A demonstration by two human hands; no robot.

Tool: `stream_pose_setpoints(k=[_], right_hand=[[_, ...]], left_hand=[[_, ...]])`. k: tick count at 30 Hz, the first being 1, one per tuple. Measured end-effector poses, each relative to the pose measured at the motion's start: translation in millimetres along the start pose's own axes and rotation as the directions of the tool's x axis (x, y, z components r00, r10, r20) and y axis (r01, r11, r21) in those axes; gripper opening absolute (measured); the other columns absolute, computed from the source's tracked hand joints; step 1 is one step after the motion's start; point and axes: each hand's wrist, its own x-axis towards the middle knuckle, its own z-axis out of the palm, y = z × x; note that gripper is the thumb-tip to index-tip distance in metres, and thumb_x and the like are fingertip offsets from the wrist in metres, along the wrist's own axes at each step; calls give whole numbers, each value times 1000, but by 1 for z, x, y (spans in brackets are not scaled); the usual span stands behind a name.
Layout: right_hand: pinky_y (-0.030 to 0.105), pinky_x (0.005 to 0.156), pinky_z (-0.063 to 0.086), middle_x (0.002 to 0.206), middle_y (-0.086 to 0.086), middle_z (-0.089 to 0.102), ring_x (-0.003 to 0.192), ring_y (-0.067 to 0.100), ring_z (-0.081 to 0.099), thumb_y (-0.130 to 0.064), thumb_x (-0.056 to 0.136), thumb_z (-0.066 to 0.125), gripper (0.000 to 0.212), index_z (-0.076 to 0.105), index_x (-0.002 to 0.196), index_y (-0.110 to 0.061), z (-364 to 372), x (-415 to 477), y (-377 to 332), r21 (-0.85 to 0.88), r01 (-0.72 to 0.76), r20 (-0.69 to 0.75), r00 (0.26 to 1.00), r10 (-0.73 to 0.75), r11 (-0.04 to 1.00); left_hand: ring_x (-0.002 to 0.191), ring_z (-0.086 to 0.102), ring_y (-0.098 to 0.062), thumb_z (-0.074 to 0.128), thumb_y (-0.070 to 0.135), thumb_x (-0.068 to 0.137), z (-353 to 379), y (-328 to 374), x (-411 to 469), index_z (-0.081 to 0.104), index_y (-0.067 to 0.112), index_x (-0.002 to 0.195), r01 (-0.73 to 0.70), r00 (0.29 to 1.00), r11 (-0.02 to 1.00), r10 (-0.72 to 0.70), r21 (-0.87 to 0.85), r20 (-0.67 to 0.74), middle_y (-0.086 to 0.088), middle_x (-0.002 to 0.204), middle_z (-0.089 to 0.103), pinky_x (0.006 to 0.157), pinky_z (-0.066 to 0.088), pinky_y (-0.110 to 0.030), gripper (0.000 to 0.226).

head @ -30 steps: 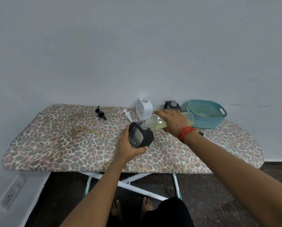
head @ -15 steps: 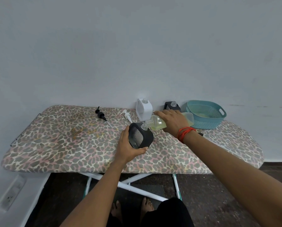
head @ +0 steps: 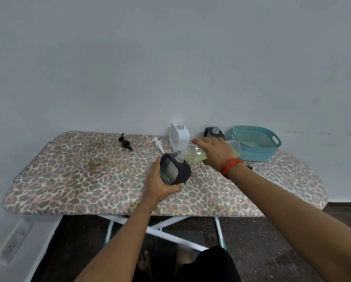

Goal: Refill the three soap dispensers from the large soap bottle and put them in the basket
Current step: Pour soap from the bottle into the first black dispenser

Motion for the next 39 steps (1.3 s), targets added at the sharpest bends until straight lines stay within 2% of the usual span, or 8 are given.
stream_pose_setpoints(k=[18,27,39], right_hand=[[43,94,45,123,2,62,111,29,59,-25,74,80,74,42,138,-30,2,0,0,-6,-4,-7,1000,4,1000],[42,94,44,123,2,62,111,29,59,-23,74,79,74,43,139,-29,0,-1,-1,-7,-8,-6,1000,8,1000],[42,92,46,121,1,64,108,29,61,-25,72,81,74,45,136,-29,1,-1,-1,-2,-10,-21,1000,9,1000]], left_hand=[[147,34,-19,90,66,52,1,-4,1,23,21,159,1,1000,1000,-1,-3,2,1,160,33,117,37,-50,134],[146,34,-20,96,50,57,1,0,0,23,18,160,-12,1000,1000,12,-6,-7,-1,159,33,119,35,-45,130],[148,32,-21,95,51,57,1,1,0,23,18,160,3,1000,1000,-3,-2,-6,-2,161,32,119,34,-47,131]])
